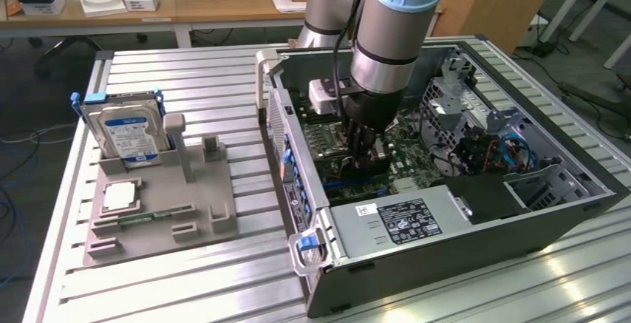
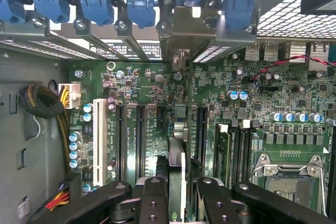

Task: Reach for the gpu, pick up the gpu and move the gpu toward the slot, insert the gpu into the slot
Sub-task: 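Insert the gpu into the slot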

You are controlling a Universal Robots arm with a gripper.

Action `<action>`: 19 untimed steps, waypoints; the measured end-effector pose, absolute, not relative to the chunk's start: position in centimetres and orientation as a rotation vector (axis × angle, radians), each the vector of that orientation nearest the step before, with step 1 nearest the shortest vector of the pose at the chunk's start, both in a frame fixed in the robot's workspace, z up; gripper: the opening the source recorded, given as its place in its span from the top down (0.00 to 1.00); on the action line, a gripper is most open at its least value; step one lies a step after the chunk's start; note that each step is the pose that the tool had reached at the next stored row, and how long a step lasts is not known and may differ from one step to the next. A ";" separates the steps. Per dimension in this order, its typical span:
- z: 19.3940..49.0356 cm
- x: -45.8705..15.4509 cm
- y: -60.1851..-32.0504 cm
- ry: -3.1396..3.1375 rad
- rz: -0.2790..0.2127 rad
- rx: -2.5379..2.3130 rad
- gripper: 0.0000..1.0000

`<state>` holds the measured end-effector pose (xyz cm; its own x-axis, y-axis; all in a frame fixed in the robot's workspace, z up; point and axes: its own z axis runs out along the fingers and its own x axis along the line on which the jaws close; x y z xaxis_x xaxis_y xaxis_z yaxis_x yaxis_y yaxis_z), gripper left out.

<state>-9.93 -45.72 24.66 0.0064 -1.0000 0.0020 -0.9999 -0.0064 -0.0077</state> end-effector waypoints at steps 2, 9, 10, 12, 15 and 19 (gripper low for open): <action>24.7 -9.9 -45.7 2.211 -0.011 -2.226 0.74; 24.2 -9.9 -45.7 2.212 -0.011 -2.226 0.74; 24.2 -9.9 -45.7 2.212 -0.011 -2.226 0.74; 24.2 -9.9 -45.7 2.211 -0.011 -2.226 0.74; 24.2 -9.9 -45.7 2.211 -0.010 -2.226 0.74; 24.2 -9.9 -45.7 2.211 -0.010 -2.226 0.74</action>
